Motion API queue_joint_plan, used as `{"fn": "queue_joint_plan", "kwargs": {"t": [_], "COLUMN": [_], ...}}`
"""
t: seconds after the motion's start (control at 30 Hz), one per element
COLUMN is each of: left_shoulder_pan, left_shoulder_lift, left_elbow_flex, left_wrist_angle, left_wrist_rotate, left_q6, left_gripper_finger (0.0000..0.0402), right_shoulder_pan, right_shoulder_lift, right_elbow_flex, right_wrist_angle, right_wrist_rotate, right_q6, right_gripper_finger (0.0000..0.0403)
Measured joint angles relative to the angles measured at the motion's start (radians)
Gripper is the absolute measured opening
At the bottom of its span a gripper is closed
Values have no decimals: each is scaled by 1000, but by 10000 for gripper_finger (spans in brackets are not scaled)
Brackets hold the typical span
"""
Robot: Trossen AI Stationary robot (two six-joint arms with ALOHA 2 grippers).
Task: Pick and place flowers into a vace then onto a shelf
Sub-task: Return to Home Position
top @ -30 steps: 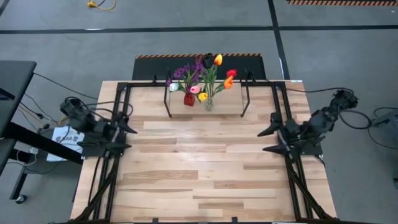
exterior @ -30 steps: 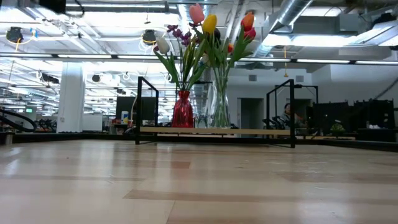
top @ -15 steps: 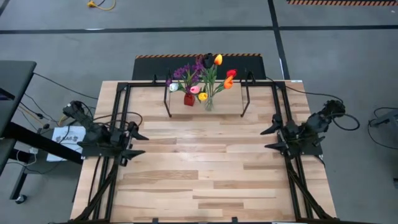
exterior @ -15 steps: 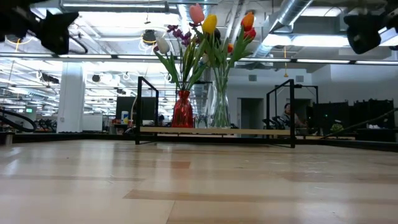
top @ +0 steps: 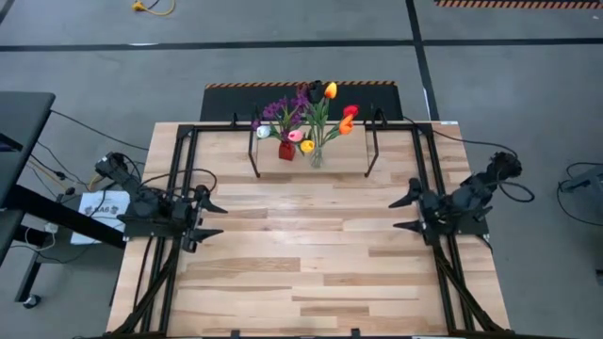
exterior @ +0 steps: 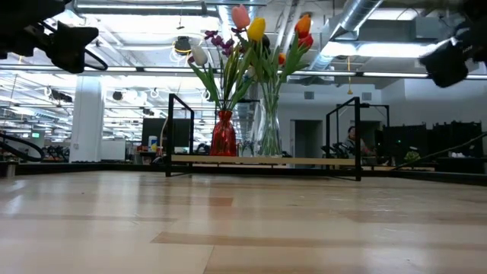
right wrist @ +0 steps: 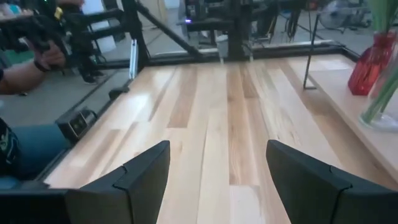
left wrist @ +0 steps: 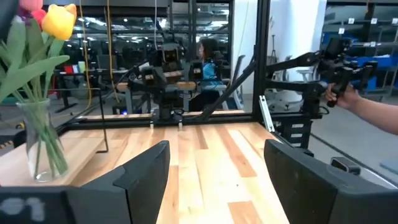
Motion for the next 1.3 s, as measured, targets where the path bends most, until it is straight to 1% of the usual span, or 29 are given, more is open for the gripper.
{"fn": "queue_joint_plan", "kwargs": {"t": [0.2,0.27,0.33,0.43,0.53,0.63,0.77,0.87,1.3], "left_shoulder_pan": [0,0,0,0,0,0,0,0,0], "left_shoulder_lift": [0,0,0,0,0,0,0,0,1], "left_elbow_flex": [-1,-1,-1,-2,-2,-2,-3,-3,-3], "left_wrist_angle": [-34,-38,-38,-38,-38,-38,-39,-39,-40], "left_wrist_rotate": [-7,-7,-7,-5,-5,-5,-4,-4,1], "left_q6": [6,4,-4,-9,-7,-2,-5,-46,-65], "left_gripper_finger": [253,253,253,253,253,253,253,253,253], "right_shoulder_pan": [0,0,0,0,0,0,0,0,0], "right_shoulder_lift": [1,1,0,1,9,8,9,9,9], "right_elbow_flex": [-72,-98,-118,-146,-147,-147,-147,-147,-148], "right_wrist_angle": [13,39,83,127,135,135,134,133,132], "right_wrist_rotate": [10,31,71,168,244,291,286,286,283], "right_q6": [23,26,24,15,1,52,76,76,76], "right_gripper_finger": [260,260,260,260,260,260,260,260,260]}}
